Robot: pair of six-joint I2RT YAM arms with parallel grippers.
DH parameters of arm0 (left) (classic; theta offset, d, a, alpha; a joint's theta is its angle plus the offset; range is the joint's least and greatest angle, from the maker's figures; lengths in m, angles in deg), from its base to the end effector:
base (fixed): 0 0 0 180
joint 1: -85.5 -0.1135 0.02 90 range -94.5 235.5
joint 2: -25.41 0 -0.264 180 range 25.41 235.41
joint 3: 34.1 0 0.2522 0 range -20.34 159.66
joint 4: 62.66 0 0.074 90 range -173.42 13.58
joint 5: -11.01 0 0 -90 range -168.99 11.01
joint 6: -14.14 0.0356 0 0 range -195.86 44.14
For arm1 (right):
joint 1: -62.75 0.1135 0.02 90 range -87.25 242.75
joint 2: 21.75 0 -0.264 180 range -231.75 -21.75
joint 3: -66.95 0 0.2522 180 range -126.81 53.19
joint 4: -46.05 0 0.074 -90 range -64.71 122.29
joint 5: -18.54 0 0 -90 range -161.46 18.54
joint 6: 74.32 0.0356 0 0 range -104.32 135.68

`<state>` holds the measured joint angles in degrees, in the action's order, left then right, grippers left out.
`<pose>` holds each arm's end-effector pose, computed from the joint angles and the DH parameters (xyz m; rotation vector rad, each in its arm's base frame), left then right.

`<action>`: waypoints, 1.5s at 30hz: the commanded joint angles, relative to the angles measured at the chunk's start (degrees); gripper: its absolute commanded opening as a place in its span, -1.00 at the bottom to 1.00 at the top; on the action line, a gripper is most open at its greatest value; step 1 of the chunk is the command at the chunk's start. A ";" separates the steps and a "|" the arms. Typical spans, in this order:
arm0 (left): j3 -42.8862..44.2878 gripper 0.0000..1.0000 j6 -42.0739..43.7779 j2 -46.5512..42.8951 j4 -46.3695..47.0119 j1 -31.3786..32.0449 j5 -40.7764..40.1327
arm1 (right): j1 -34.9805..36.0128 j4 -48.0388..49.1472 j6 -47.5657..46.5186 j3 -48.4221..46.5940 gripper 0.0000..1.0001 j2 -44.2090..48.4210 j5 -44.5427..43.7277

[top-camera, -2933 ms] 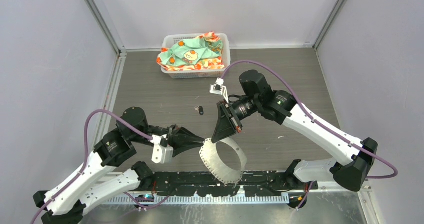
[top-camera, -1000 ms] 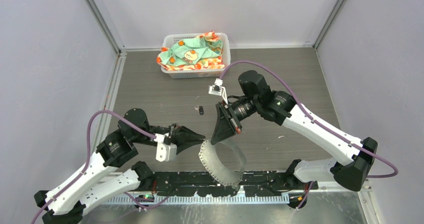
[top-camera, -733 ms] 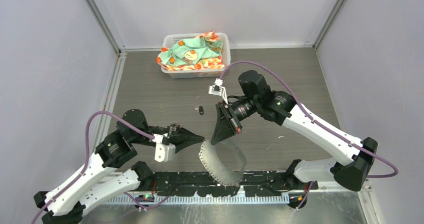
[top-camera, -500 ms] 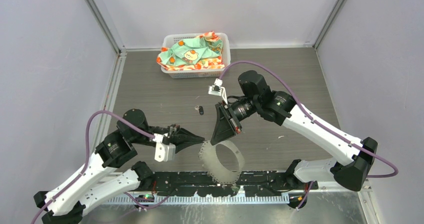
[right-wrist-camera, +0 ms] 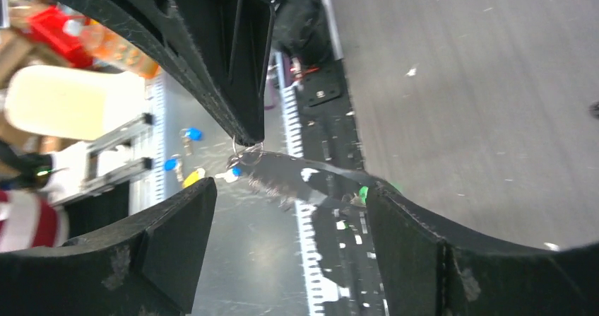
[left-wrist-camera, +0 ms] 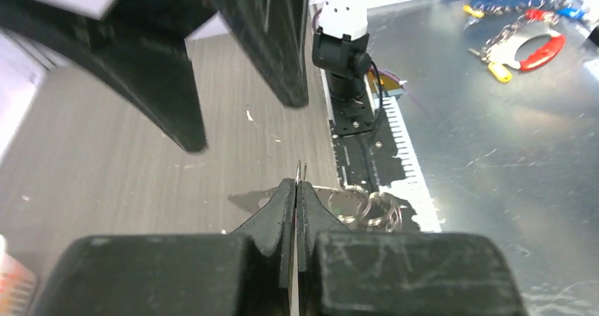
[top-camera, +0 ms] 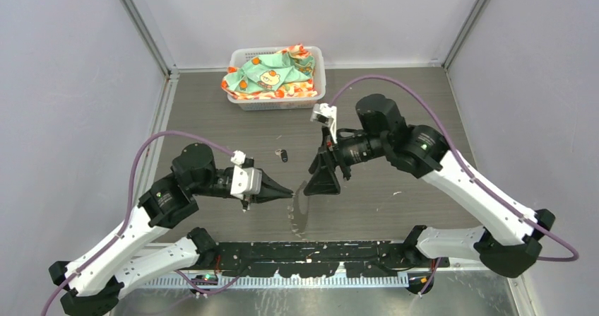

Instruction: Put the keys on the keyring

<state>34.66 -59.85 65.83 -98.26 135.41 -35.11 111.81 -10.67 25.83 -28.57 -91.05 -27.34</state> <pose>0.0712 -0.1229 0.3918 1.4141 1.0854 -1.0787 0.1377 0.1966 0.4214 -1.2152 1.9078 1.3986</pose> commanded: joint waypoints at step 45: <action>0.32 -0.99 -33.73 3.13 17.25 -1.63 -11.68 | 1.99 19.14 1.38 8.90 -0.98 9.66 -3.70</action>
<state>34.25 -92.81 69.11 -85.67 134.42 -46.39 113.42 11.84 29.09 -16.46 -81.50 -31.34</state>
